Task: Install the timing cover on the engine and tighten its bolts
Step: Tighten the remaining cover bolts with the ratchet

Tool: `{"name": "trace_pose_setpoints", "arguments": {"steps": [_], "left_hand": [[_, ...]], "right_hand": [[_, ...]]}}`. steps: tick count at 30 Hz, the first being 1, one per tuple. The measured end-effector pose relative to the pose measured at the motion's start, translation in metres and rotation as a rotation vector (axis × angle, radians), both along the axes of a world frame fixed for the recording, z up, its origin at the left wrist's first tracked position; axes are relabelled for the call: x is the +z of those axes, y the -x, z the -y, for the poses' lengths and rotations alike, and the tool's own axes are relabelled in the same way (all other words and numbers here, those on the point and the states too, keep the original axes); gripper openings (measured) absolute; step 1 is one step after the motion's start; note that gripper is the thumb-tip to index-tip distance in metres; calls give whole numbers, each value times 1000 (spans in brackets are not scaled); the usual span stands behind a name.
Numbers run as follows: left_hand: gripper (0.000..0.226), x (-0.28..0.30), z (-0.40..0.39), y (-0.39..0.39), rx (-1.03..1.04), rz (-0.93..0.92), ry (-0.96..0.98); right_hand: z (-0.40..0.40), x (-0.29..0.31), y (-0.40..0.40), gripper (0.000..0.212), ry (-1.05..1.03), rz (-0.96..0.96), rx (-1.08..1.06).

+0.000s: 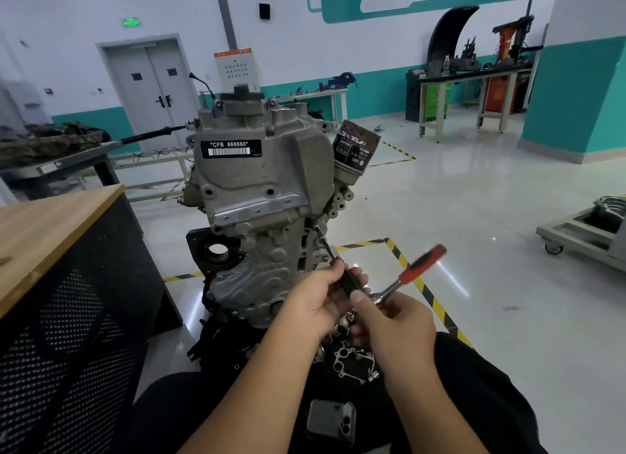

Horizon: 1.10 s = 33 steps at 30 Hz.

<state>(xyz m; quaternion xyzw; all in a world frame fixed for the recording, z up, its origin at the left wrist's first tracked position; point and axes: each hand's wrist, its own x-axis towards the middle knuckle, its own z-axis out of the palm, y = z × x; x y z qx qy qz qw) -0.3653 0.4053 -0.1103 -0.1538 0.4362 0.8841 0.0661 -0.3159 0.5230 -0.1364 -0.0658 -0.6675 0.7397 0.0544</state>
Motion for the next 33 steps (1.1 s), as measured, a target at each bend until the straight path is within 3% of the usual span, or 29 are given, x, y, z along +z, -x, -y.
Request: {"name": "trace_pose_setpoints", "arguments": {"steps": [1,3,4,7,8,12,14,17,18,20,23,24,25,26,28,30,31,33], "left_hand": [[13,0,-2,1,8,5,10],[16,0,-4,2,16,10,8],[17,1,-3,3,20,7,17],[21,-1,3,4,82,-20,63],[21,-2,5,5,95,-28,55],[19,-3,6,4,30,-47,-4],[16,-5,5,6,56,-54,29],[14,-5,0,9,115,-8,104],[17,-4,0,9,125,9,109],[27,-3,1,8,101,23,48],[23,1,2,1,-22,2,-11],[22,0,2,0,-53,-3,-7],[20,-2,1,-1,-65,-7,-1],[18,-3,-1,-2,-68,-8,2],[15,-5,-4,-2,-53,2,26],[15,-4,-5,0,-26,8,45],[18,-3,-3,0,-15,9,46],[26,0,1,-1,-6,4,52]], "right_hand": [[0,-3,1,20,-202,-89,-66],[3,-4,-3,19,-299,-185,-144],[5,-4,-4,17,-210,-170,-128],[4,3,-3,25,469,77,83],[1,4,-2,29,557,128,126],[-3,1,1,28,174,4,34],[-1,1,0,26,22,-78,-25],[1,-3,0,20,-386,-229,-115],[2,-4,-1,19,-416,-244,-120],[6,-5,-3,18,-152,-155,-64],[7,4,0,28,666,164,142],[4,6,2,28,791,240,154],[0,6,4,26,769,261,139],[-3,4,6,24,591,213,115],[-5,-2,6,18,33,31,-12],[-1,-4,3,16,-253,-135,-121],[3,-5,0,17,-241,-157,-123],[7,-2,0,22,117,-42,-35]]}}
